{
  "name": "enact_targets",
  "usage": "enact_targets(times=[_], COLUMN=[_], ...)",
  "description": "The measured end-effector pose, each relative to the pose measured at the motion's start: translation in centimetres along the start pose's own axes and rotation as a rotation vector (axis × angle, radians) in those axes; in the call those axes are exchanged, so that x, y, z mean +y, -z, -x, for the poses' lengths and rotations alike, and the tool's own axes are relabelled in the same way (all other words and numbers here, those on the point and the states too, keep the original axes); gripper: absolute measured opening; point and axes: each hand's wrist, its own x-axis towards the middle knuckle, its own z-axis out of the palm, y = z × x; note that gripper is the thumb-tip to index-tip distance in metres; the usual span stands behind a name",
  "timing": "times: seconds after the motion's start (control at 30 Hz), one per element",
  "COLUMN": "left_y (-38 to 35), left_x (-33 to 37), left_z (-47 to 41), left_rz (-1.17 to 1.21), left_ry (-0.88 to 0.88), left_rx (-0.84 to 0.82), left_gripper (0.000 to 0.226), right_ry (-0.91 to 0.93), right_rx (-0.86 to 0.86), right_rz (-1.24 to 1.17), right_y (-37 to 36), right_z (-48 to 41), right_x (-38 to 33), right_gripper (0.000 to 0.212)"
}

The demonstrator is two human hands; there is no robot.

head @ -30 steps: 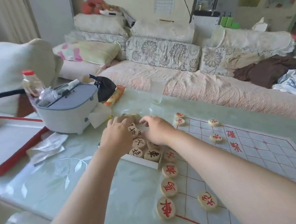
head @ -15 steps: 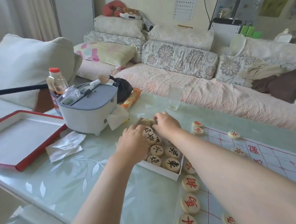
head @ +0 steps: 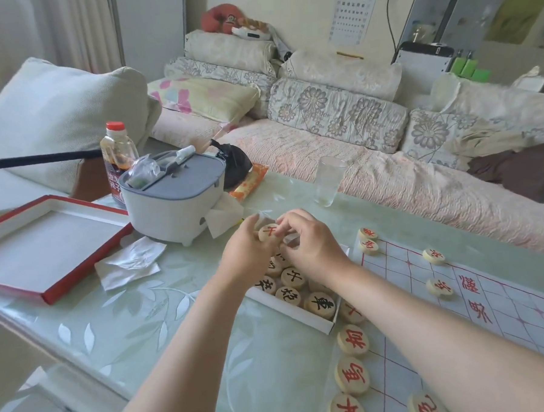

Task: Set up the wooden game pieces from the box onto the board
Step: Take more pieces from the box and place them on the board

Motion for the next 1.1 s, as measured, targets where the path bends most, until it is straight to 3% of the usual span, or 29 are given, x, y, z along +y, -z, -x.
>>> enact_targets(times=[0.2, 0.3, 0.4, 0.6, 0.67, 0.87, 0.97, 1.1], left_y=[1.2, 2.3, 3.2, 3.7, 3.7, 3.7, 3.8, 3.1], left_x=[-0.4, -0.7, -1.0, -1.9, -2.2, -2.5, -2.6, -2.2], left_z=[0.3, 0.2, 0.2, -0.3, -0.4, -0.7, -0.8, -0.9], left_rz=[0.126, -0.035, -0.186, -0.250, -0.252, -0.264, -0.266, -0.267], left_ry=[0.057, 0.042, -0.004, -0.039, -0.041, -0.048, -0.052, -0.076], left_rx=[0.062, 0.147, 0.193, 0.188, 0.182, 0.155, 0.160, 0.169], left_gripper=[0.056, 0.052, 0.049, 0.051, 0.051, 0.053, 0.053, 0.048], right_ry=[-0.009, -0.113, -0.301, -0.492, -0.562, -0.716, -0.681, -0.598], right_rx=[0.014, -0.008, -0.109, -0.313, -0.355, -0.241, -0.186, -0.099], right_rz=[-0.074, 0.028, 0.176, 0.375, 0.439, 0.322, 0.165, 0.008], right_y=[-0.1, -0.2, -0.2, -2.4, -3.2, -5.0, -4.8, -3.1], right_z=[-0.3, -1.4, -2.9, -6.1, -6.9, -7.8, -7.4, -5.7], right_x=[-1.1, -1.0, -0.6, 0.0, 0.2, 1.2, 1.0, -0.3], right_gripper=[0.034, 0.033, 0.032, 0.039, 0.033, 0.026, 0.025, 0.041])
